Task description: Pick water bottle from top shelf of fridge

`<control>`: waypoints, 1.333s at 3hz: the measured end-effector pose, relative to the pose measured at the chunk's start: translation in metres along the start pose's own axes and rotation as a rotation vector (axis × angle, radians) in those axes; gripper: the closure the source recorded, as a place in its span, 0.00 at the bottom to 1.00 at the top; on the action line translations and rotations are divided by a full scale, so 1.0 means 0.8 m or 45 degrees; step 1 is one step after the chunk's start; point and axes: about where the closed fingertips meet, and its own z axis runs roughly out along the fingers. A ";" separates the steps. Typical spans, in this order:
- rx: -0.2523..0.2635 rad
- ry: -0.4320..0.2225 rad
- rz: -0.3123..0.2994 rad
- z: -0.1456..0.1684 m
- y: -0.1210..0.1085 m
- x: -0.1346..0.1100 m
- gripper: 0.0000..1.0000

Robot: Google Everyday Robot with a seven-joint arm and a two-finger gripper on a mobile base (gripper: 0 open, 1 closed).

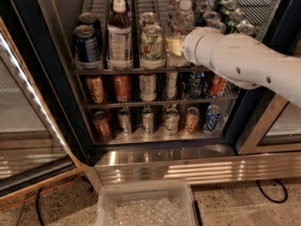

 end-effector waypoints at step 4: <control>-0.066 -0.092 0.030 -0.023 0.014 -0.042 1.00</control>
Offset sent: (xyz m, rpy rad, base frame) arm 0.0000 0.0000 0.0000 0.0000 0.0000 0.0000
